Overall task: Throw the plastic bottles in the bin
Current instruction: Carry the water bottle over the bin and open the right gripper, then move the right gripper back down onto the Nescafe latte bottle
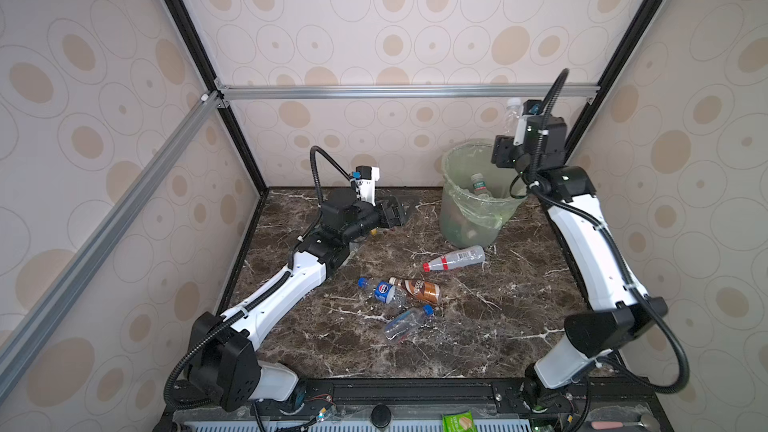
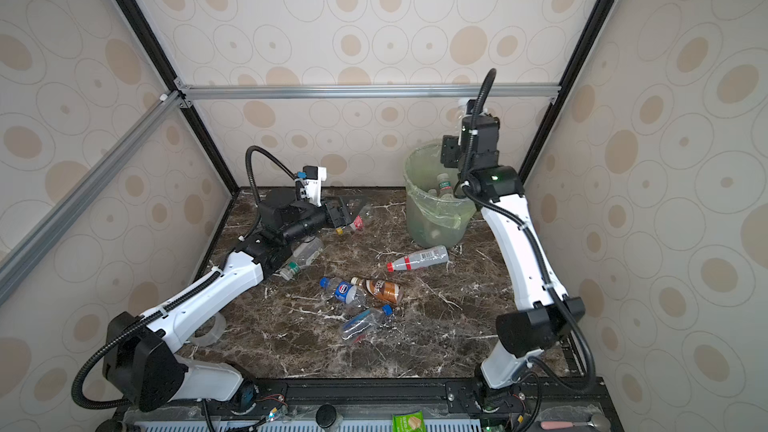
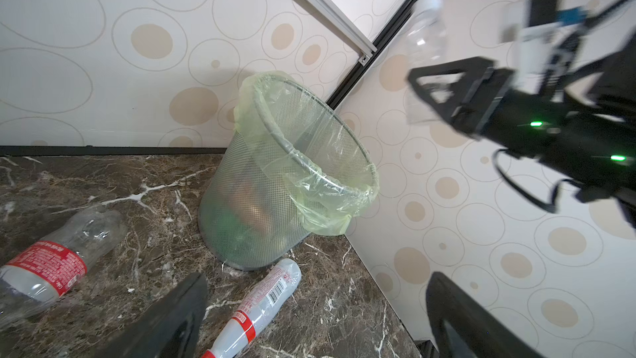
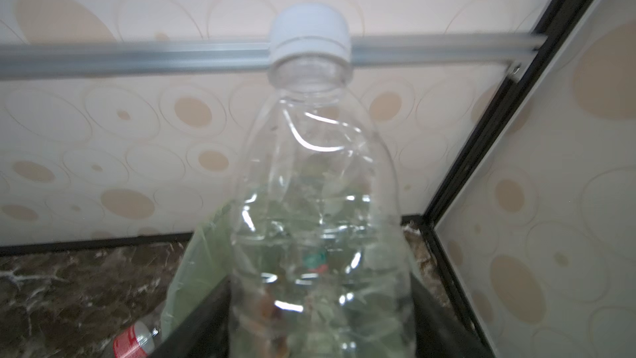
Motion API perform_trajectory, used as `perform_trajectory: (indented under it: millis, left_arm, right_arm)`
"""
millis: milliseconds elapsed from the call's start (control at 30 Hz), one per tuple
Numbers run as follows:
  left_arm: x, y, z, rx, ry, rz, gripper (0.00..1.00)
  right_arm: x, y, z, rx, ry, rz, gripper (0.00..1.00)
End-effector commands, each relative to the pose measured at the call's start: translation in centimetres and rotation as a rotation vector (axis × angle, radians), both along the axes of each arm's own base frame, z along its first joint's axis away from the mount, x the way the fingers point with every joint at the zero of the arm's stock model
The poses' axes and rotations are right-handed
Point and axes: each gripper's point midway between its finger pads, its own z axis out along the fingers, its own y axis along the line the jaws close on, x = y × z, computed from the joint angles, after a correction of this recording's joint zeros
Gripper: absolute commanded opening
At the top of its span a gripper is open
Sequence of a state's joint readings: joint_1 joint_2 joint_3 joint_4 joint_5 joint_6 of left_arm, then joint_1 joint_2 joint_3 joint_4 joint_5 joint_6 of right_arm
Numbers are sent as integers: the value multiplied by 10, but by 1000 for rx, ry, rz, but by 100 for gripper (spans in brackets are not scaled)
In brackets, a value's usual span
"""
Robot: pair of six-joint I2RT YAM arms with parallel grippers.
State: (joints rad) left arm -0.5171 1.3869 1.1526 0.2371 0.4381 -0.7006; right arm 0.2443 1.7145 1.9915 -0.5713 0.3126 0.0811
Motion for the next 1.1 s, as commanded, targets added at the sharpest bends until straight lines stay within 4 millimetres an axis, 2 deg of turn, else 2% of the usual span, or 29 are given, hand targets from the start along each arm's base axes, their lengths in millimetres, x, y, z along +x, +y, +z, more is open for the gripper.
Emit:
perform_trajectory:
  millis: [0,33,100,267,433,500,567,700,800,967,1067]
  left_arm:
    - [-1,-1,6,15,-28,0,99]
    - [-1,0,3,20,-22,4,99]
    - [-1,1,-1,29,-15,7,99]
    - [1,0,-10,40,6,9,99]
    - [6,5,-21,89,44,45,99]
    - [7,9,-25,116,55,63,99]
    - [7,13,-28,122,65,78,99]
    - [7,30,-35,81,96,98,99]
    - [6,49,-52,54,156,123,99]
    - [0,84,-74,-13,228,177,99]
    - [-3,91,-76,-14,232,191,99]
  right_arm:
    - [-5,6,-18,13,79,18,90]
    - [-7,4,-12,11,59,13,95]
    - [-10,2,-3,0,34,13,100]
    - [-18,-2,9,-12,21,11,100]
    - [-30,14,10,30,16,79,99]
    - [-36,33,3,43,29,157,99]
    - [-43,64,-9,56,46,267,100]
    - [-56,106,-41,16,100,395,99]
    - [-70,136,-65,4,147,499,99]
    - [-99,169,-112,-78,256,627,99]
    - [-121,181,-143,-117,328,699,100]
